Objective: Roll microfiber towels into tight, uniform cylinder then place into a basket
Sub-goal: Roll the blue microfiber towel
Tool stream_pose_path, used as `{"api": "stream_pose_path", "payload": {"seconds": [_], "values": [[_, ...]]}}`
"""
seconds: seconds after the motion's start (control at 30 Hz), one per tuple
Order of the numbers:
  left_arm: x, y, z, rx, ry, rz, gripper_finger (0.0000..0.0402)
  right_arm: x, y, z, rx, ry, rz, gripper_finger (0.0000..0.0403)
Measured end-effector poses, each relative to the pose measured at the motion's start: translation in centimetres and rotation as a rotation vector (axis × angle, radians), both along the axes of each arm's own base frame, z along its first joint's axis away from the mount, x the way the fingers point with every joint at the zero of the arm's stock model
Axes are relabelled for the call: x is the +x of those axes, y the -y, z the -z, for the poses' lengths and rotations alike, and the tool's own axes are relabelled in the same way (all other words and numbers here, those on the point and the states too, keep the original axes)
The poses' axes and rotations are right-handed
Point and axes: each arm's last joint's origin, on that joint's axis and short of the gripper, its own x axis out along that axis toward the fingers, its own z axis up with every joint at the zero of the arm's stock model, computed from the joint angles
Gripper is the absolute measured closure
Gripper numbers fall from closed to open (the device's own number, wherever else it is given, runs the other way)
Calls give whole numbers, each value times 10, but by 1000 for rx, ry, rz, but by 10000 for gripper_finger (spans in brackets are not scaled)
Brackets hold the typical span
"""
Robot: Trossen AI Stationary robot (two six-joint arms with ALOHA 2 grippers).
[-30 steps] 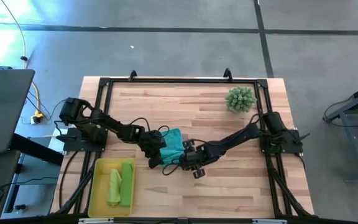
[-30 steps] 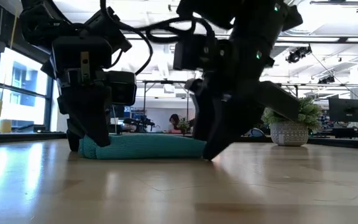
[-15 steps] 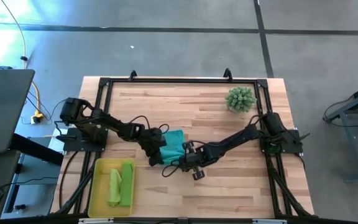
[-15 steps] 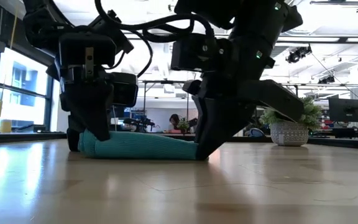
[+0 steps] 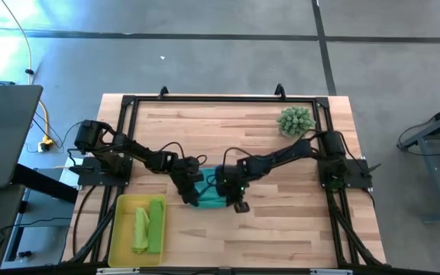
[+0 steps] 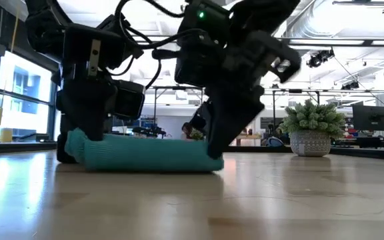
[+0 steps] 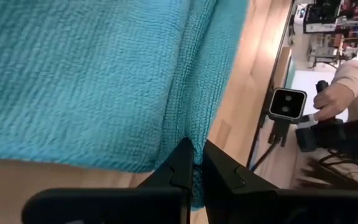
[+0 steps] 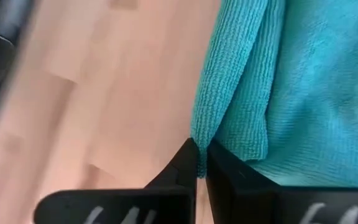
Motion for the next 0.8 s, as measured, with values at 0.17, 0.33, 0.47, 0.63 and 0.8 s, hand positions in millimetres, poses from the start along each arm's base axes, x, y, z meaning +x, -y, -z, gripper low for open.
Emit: {"api": "stream_pose_path", "payload": {"seconds": [0.17,0.33,0.47,0.63,0.8], "values": [[-3,2,-4,-29,-31,-15,394,5,14,-3,123,-4,35,402],[-4,-2,-3,99,-56,-114,394,5,21,3,100,-61,123,402],[-6,1,1,181,-90,-141,394,5,20,7,41,-69,168,402],[-7,9,2,264,-89,-160,394,5,19,9,8,-69,181,400],[-7,13,2,294,-89,-171,394,0,21,2,-30,-82,165,347]]}}
